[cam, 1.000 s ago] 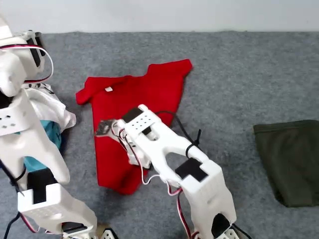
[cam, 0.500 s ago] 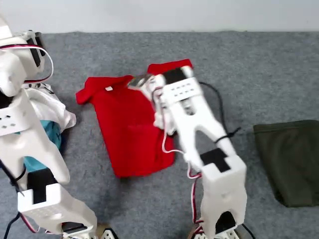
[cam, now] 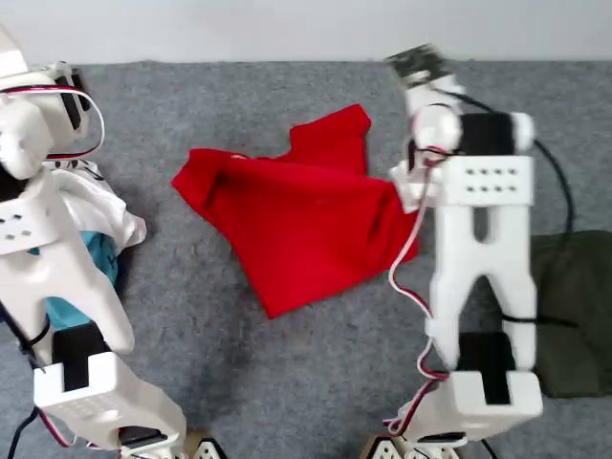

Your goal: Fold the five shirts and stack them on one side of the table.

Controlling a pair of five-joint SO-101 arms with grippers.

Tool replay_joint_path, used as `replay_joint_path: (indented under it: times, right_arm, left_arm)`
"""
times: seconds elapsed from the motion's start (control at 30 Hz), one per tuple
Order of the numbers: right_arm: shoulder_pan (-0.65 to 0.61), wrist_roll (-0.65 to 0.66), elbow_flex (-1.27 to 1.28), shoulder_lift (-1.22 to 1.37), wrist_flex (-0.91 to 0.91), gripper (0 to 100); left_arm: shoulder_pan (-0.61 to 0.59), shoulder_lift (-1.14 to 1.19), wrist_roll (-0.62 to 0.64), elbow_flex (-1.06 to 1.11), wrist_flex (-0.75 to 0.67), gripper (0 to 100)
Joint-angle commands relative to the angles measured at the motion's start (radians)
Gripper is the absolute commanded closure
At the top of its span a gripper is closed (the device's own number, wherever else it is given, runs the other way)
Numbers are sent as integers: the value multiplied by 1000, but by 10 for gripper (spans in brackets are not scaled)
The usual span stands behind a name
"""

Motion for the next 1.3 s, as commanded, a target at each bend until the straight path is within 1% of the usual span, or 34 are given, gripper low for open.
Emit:
replay_joint_path:
  times: [0.0,0.13,0.23,0.4,0.5,0.57,0.63,0.8,0.93,1.07,1.27]
  right_arm:
    - [77,-18,12,-84,44,987]
    - [154,-34,97,-108,41,987]
    - [199,-32,120,-110,35,987]
    - [249,-31,123,-110,-59,987]
    - [245,-32,124,-107,-128,987]
    - [228,-32,124,-108,-160,987]
    - [200,-32,124,-108,-163,987]
    - [147,-34,124,-111,-148,987]
    - [142,-34,124,-111,-147,987]
    - [133,-34,124,-108,-134,987]
    - [87,-34,126,-108,-134,987]
  left_arm:
    - [-2,-29,-3,27,15,855]
    - [60,-34,-6,110,17,855]
    - [169,-37,-6,229,17,855]
    - [362,-35,-8,527,17,855]
    - [439,-26,-15,736,14,855]
    - [474,-28,-71,837,-2,855]
    - [493,-28,-104,892,-11,855]
    - [516,38,-106,1012,-107,855]
    - [525,161,-101,1012,-209,855]
    - [519,269,-101,900,-367,855]
    - [580,465,-101,650,-413,855]
